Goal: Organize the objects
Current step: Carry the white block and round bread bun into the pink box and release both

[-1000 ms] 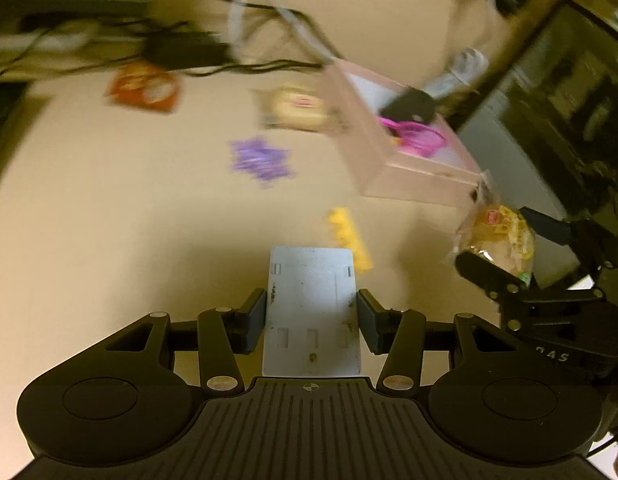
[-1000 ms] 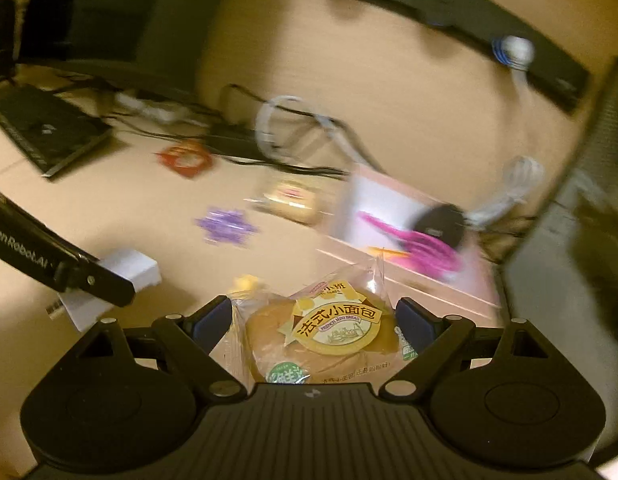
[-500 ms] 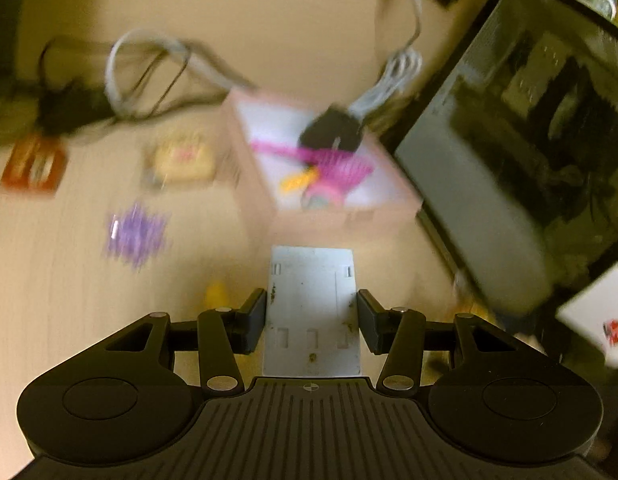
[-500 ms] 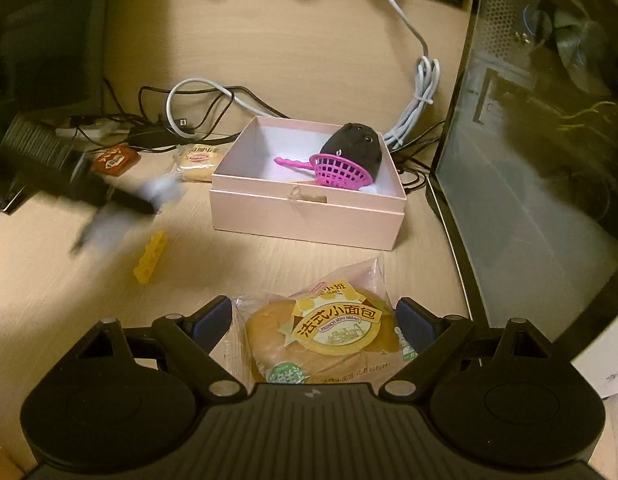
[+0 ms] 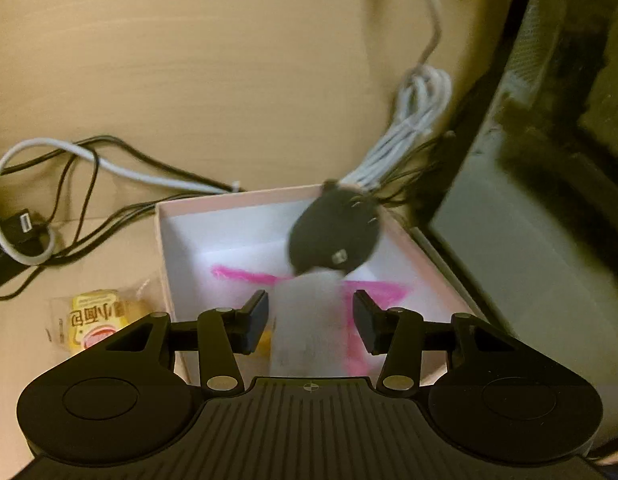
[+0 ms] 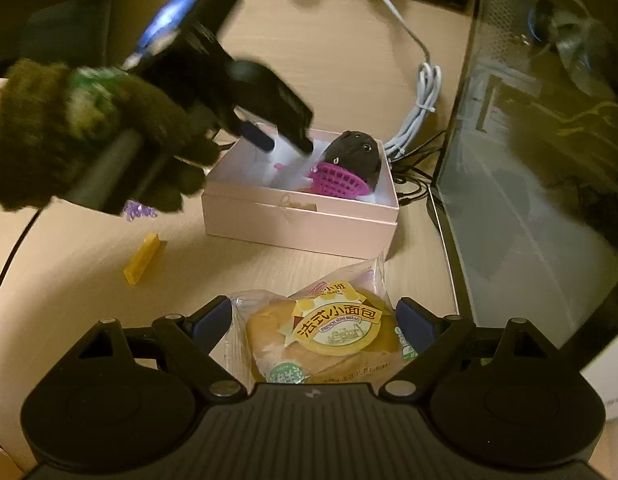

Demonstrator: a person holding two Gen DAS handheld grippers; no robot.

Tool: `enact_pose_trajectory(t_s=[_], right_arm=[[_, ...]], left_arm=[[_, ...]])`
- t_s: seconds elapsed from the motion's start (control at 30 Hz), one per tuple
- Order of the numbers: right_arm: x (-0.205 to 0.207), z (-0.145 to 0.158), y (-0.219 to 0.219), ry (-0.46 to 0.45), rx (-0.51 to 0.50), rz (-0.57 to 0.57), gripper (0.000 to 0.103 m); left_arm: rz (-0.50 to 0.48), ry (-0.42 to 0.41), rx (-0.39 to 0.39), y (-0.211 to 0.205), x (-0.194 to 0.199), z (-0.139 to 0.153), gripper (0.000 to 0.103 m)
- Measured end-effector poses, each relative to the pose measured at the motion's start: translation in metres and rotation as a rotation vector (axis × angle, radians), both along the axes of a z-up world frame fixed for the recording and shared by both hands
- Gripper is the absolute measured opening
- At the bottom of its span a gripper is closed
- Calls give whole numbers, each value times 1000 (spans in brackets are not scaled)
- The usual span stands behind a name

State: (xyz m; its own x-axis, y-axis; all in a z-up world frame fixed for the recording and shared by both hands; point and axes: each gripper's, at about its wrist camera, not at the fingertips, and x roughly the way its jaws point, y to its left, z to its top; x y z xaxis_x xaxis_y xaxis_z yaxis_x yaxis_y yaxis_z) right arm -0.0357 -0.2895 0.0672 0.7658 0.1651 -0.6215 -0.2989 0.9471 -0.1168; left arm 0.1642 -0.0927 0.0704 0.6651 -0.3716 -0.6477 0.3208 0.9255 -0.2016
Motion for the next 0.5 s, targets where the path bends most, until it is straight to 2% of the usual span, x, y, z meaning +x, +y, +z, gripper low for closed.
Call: enact_pose_trajectory(t_s=[0.1,0.27,0.37,0.5], right_arm=[[3,0,-4,7,-3,19,89],[22,1,-5,13,4,3,89],[40,15,2,-22,36,7,89],[80,37,21,-88,48,2,89]], left_arm=[[45,-29,-95,18,-8,10,51],[99,-75,-141,68,-53,32,51],[160,-32,-142,105,-84,29,51],[209,58,-135,134,-125,11,51]])
